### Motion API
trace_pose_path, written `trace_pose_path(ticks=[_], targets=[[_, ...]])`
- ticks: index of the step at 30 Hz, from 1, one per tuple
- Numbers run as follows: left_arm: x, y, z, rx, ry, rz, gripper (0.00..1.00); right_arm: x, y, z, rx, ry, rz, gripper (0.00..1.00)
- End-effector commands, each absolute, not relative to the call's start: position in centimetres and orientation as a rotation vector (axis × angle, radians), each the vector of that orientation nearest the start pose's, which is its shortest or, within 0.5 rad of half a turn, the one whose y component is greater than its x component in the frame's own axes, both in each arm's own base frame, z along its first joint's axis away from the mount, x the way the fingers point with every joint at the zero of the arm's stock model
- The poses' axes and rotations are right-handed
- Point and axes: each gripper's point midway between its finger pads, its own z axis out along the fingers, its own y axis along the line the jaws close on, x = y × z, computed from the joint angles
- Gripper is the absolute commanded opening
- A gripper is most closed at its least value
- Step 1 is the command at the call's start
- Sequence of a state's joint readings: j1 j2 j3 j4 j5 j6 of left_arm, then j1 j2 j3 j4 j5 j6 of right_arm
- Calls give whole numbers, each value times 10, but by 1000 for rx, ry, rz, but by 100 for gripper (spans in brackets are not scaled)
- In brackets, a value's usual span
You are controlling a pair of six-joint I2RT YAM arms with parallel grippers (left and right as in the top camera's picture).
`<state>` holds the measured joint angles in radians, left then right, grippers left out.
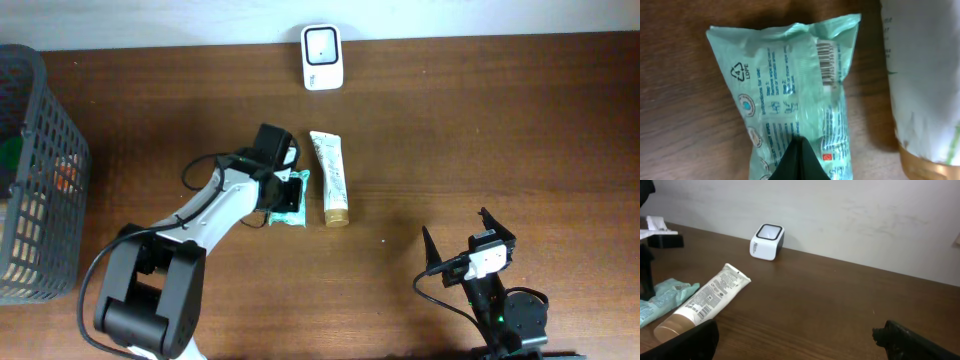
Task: Scan the item barcode
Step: 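Carry the green packet out and set it left of the tube, then reach into the basket and grasp the green-lidded jar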
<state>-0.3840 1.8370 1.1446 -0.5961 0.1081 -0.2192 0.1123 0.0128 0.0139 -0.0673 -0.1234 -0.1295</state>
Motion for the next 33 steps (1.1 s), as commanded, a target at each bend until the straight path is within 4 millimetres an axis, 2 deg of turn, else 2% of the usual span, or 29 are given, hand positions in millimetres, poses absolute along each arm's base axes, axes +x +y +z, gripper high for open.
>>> trace_pose_path(ticks=[1,5,10,12,15,19,21,22,25,27,30,33], targets=[[321,-149,-5,315,2953,-234,1,241,49,158,-284,1616,98,98],[312,-136,-14,308,2981,-147,1,241,49,158,-284,1616,98,98],[313,-139,-14,307,2976,-170,0,241,49,158,-284,1616,98,98],[322,-146,-3,303,2950,-214,0,241,49,158,-284,1615,98,98],[353,-155,42,290,2852,-247,3,241,49,158,-284,1616,99,98],[409,-149,159,212,2634,-284,29,241,49,158,-284,1616,98,98],[425,-140,209,174,2547,-294,40,241,49,158,-284,1616,98,98],[432,-133,237,148,2500,-294,41,241,49,158,-284,1616,99,98],[439,-95,314,78,2376,-253,42,241,49,158,-284,1616,99,98],[438,-61,348,3,2319,-181,41,241,49,158,-284,1616,98,98],[432,0,385,-161,2239,-37,42,241,49,158,-284,1616,98,98],[423,60,401,-318,2184,71,49,241,49,158,-284,1615,98,98]])
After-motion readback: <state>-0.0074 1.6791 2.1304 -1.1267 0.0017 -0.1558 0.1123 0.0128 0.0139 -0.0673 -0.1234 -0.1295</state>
